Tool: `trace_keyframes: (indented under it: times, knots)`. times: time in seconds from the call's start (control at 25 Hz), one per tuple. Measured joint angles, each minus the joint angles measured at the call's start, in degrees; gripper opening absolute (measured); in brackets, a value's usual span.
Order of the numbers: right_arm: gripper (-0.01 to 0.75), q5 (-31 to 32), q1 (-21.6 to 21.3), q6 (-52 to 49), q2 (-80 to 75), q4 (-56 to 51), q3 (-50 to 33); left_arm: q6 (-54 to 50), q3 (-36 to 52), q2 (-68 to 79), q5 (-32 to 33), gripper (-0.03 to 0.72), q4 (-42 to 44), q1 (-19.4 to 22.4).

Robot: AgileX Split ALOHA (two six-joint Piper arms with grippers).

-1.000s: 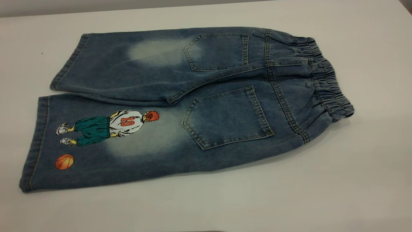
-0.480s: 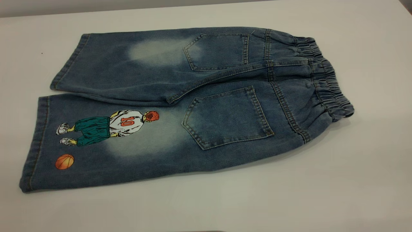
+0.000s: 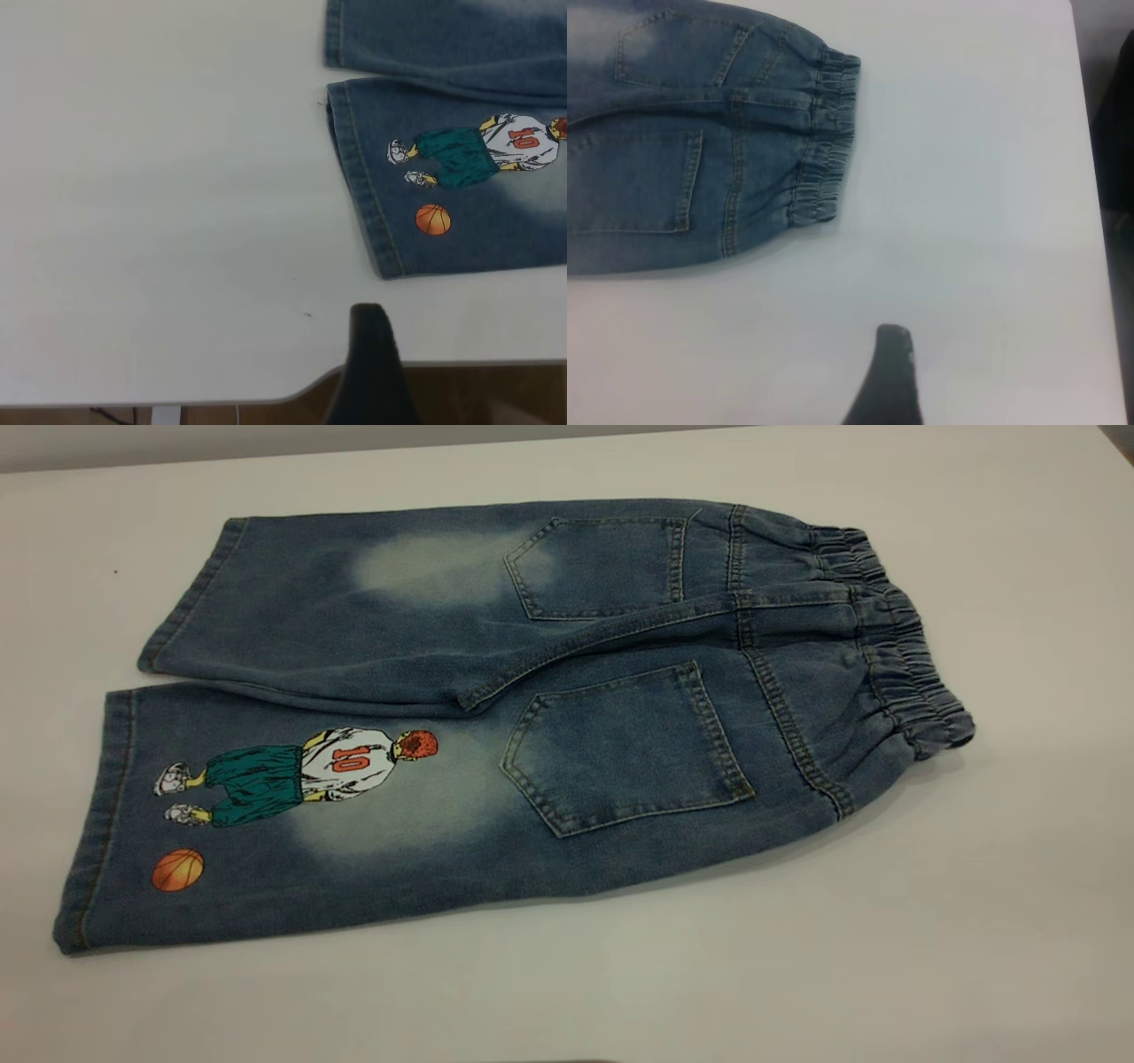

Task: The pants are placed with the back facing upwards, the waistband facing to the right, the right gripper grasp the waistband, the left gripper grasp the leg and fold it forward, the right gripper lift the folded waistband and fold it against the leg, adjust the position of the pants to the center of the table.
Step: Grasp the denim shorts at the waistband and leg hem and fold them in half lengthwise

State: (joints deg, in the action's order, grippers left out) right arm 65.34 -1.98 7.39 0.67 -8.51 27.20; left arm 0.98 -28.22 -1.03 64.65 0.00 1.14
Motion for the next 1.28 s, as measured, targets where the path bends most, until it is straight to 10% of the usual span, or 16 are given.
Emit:
trace_keyframes:
  times: [0.88, 1.28]
  knots:
    - [0.559, -0.84, 0.0, -4.1, -0.33, -3.95, 0.0, -6.82, -0.61, 0.26, -0.76, 0.485, 1.95, 0.0]
    - [0.559, -14.83, 0.0, -8.37, -19.77, -10.19, 2.25, -14.08, -2.2, 25.2, -20.21, 0.485, 1.66, 0.0]
